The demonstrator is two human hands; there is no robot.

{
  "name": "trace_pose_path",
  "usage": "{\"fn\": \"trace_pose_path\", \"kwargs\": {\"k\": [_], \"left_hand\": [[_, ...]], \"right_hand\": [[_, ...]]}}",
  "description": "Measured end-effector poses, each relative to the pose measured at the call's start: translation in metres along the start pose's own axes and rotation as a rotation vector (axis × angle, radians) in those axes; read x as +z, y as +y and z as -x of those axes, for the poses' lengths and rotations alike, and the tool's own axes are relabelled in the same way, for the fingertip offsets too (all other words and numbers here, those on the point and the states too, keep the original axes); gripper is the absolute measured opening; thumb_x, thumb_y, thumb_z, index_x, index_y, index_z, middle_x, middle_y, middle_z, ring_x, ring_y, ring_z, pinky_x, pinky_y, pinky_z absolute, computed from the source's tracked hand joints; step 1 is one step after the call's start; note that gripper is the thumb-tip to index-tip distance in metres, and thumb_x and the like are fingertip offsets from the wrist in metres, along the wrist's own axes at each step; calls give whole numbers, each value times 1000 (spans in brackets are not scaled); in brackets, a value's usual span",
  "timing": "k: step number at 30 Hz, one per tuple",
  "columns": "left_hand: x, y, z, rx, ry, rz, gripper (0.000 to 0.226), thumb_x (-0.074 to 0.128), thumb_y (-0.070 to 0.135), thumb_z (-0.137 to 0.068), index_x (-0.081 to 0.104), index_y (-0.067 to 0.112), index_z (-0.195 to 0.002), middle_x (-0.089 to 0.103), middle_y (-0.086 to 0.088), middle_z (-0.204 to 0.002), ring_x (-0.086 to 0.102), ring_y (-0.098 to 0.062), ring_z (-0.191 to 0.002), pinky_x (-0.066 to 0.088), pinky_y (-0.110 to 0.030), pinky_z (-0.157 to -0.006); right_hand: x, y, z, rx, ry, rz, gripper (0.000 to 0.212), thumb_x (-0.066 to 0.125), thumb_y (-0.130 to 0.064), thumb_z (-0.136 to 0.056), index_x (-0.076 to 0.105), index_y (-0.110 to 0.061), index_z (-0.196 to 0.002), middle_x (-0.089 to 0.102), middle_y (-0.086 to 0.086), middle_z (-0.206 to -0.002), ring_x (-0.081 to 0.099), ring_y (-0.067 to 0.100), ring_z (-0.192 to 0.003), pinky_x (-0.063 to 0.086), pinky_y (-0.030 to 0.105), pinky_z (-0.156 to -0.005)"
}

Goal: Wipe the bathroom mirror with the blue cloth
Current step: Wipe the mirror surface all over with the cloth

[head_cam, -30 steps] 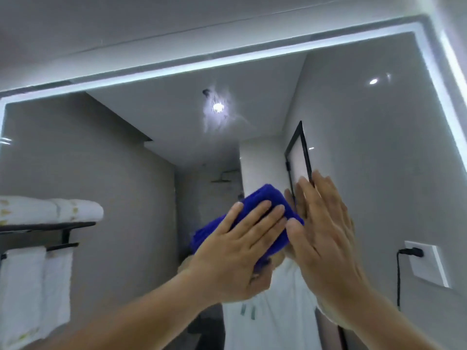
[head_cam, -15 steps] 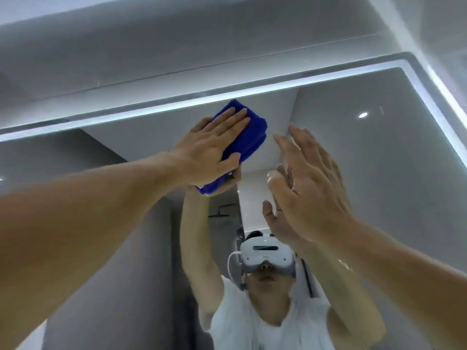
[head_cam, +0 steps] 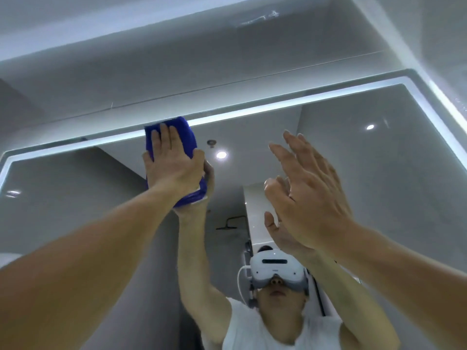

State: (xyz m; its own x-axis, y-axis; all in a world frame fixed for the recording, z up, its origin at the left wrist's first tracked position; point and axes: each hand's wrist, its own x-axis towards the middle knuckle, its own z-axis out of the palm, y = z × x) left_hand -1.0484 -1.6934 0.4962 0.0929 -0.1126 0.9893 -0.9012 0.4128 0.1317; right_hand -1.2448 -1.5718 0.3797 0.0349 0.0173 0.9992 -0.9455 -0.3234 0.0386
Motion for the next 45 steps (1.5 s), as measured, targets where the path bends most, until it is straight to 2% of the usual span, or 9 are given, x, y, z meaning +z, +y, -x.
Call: {"fn": "trace_pose_path", "kwargs": {"k": [5, 7, 13, 19, 25, 30, 34, 39, 45], "left_hand": [[15, 29, 43, 597, -72, -53, 70, 10, 59, -93, -28, 34, -147, -33, 19, -154, -27, -2, -144, -8, -38, -121], [8, 21, 17, 730, -128, -105, 71, 12, 59, -93, -24, 34, -149, -27, 17, -157, -25, -2, -145, -4, -38, -122], [-20, -25, -73, 103, -100, -121, 73, 26, 46, -98, -4, 14, -156, -7, 1, -165, -8, -17, -151, 10, -46, -122], [-19, -68, -39, -60, -22, -43, 78, 29, 48, -93, -2, 14, -156, -5, 0, -165, -5, -20, -151, 12, -49, -120], [-4, -32, 30, 219, -81, -69, 83, 9, 60, -84, -12, 22, -155, -14, 7, -164, -14, -11, -150, 1, -43, -122], [-5, 6, -4, 345, -103, -111, 72, 22, 50, -97, -11, 23, -155, -14, 8, -164, -15, -10, -149, -2, -40, -120], [-4, 38, -3, 575, -135, -152, 73, 14, 55, -94, -11, 24, -155, -14, 8, -164, -18, -8, -148, -2, -41, -122], [3, 32, 108, 951, -143, -173, 73, 26, 57, -97, 1, 24, -157, -6, 5, -163, -11, -13, -151, 2, -45, -122], [10, -2, 231, 1161, -199, -197, 68, 36, 49, -97, 17, 22, -156, 10, 4, -164, 1, -20, -152, 1, -47, -121]], "right_hand": [[-11, 3, -2, 27, 20, -3, 67, 30, -45, -87, 24, -32, -153, 7, -11, -163, -2, 6, -149, -6, 28, -112], [-13, 5, -4, 41, 13, -1, 68, 29, -46, -86, 22, -34, -153, 5, -13, -163, -4, 4, -148, -8, 26, -111], [-8, 1, -5, -14, 4, 21, 64, 32, -44, -88, 25, -34, -151, 7, -12, -163, -1, 5, -149, -2, 30, -114], [-7, 4, -2, -64, 24, 4, 60, 35, -41, -89, 27, -35, -149, 12, -10, -163, 2, 6, -149, 0, 31, -114], [-6, -7, 8, -74, 17, -28, 61, 37, -39, -90, 24, -35, -149, 14, -8, -163, 4, 7, -149, 0, 29, -113], [-16, -3, 14, -42, 0, 19, 61, 35, -42, -88, 27, -36, -149, 12, -11, -163, 2, 4, -148, -1, 28, -113], [-25, 12, 19, -6, -28, 75, 65, 32, -44, -88, 27, -32, -152, 8, -13, -163, -1, 2, -148, -2, 28, -115], [-32, 19, 28, 38, 7, 33, 63, 34, -41, -89, 29, -30, -151, 11, -12, -163, 1, 2, -148, -1, 23, -113], [-29, 12, 60, 64, -44, -33, 66, 27, -47, -86, 30, -32, -151, 14, -12, -162, 4, 3, -148, -2, 19, -110]]}}
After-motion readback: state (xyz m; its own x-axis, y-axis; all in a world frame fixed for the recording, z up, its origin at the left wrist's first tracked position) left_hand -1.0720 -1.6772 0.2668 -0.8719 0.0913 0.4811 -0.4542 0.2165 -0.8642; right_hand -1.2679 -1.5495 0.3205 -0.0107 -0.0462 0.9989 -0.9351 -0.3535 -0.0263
